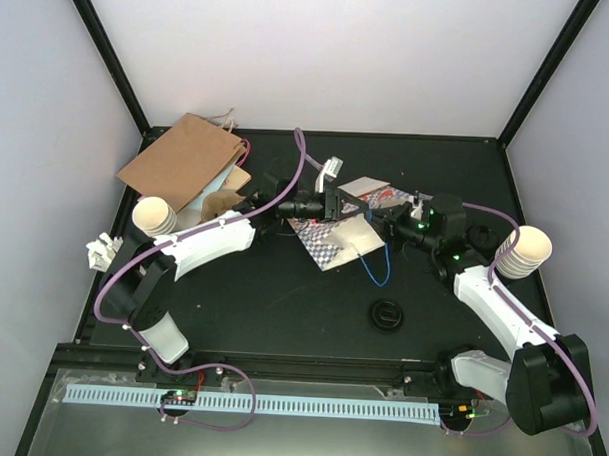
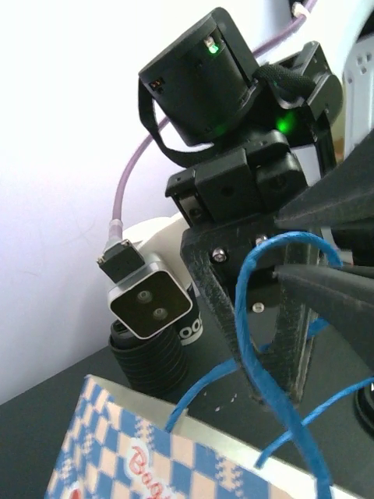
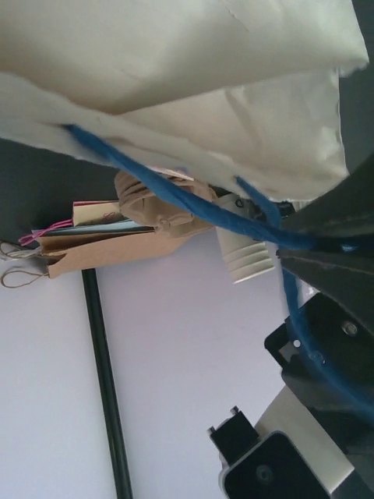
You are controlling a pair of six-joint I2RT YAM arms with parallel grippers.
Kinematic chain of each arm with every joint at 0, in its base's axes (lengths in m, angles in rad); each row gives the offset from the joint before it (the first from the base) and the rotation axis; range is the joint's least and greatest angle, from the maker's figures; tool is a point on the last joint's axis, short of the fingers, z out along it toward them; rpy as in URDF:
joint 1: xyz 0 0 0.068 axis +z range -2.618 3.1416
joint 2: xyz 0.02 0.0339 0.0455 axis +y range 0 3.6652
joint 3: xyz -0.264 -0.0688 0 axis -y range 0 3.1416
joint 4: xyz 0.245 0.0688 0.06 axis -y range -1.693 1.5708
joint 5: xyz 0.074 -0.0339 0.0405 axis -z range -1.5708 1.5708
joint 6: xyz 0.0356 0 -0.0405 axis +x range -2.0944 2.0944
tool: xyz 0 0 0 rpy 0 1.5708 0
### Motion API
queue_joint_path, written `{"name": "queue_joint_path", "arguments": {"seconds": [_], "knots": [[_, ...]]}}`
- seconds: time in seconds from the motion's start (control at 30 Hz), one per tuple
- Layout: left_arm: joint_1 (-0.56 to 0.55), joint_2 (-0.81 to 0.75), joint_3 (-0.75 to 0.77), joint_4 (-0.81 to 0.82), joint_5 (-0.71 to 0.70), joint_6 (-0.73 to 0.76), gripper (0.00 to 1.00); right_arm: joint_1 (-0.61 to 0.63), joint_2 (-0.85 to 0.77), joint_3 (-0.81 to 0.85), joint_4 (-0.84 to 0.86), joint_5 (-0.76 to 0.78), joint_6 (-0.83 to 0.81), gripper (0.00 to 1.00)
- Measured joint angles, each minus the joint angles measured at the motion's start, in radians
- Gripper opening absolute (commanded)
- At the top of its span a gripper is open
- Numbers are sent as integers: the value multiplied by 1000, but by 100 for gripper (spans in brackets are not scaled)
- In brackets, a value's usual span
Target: Pack the takeout coffee
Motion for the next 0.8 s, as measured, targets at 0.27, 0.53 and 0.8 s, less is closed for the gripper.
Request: {"name": "queue_joint_path", "arguments": {"seconds": [0.27, 0.53, 0.8], "knots": [[0, -45, 1, -189, -39, 198, 70, 0, -18, 0, -61, 3, -37, 1], [1, -165, 61, -547, -154, 597, 74, 0, -18, 14, -168, 16, -137, 2], [-95, -169, 77, -705, -382, 956, 78, 0, -31, 89, -302, 46, -263, 3]]}}
